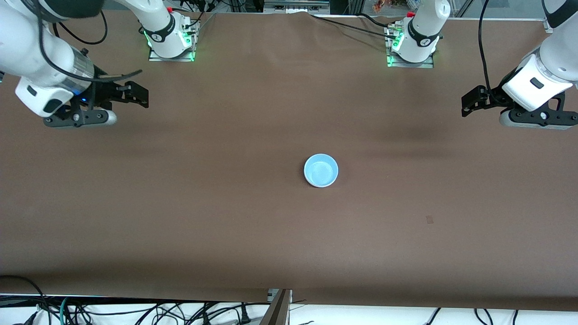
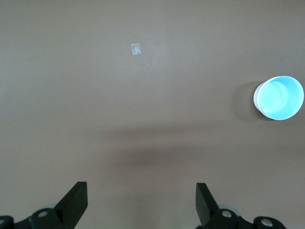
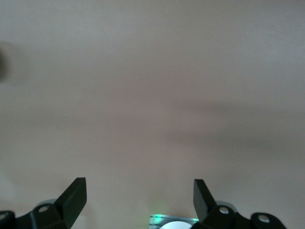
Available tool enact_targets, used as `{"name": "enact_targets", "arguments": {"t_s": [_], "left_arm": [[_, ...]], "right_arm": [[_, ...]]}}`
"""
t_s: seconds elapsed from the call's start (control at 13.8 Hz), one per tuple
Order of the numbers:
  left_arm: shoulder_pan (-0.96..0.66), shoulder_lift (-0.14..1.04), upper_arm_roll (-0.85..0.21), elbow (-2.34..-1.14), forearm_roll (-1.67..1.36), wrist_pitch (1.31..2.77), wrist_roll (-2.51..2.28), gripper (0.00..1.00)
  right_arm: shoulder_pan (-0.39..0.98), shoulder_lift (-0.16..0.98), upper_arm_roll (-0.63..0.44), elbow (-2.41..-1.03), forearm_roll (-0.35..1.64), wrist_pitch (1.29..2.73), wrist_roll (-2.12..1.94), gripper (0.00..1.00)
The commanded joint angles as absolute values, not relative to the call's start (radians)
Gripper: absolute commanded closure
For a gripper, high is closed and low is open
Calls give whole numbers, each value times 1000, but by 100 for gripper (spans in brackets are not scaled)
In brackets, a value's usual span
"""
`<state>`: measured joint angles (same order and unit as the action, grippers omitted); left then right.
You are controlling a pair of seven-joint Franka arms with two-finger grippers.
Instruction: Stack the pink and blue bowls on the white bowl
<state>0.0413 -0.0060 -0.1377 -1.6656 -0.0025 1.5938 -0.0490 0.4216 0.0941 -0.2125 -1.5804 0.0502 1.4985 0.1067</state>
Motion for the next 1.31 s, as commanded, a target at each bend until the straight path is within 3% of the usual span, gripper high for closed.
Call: {"name": "enact_targets", "arguments": {"t_s": [0.0,0.22,0.58,1.24], "left_arm": [[44,3,-140,-1644,2,1591,-35,0],[44,3,-138,-1646,2,1591,-35,0],[44,3,-137,-1644,2,1591,-35,0],[44,3,-137,-1646,2,1591,-34,0]], "right_arm": [[433,71,-271,-1620,18,1523,40,1],[344,26,-241,-1674,5,1543,-59,1],[53,11,66,-1707,0,1562,-89,1],[48,2,69,-1697,-2,1545,-127,1]]}}
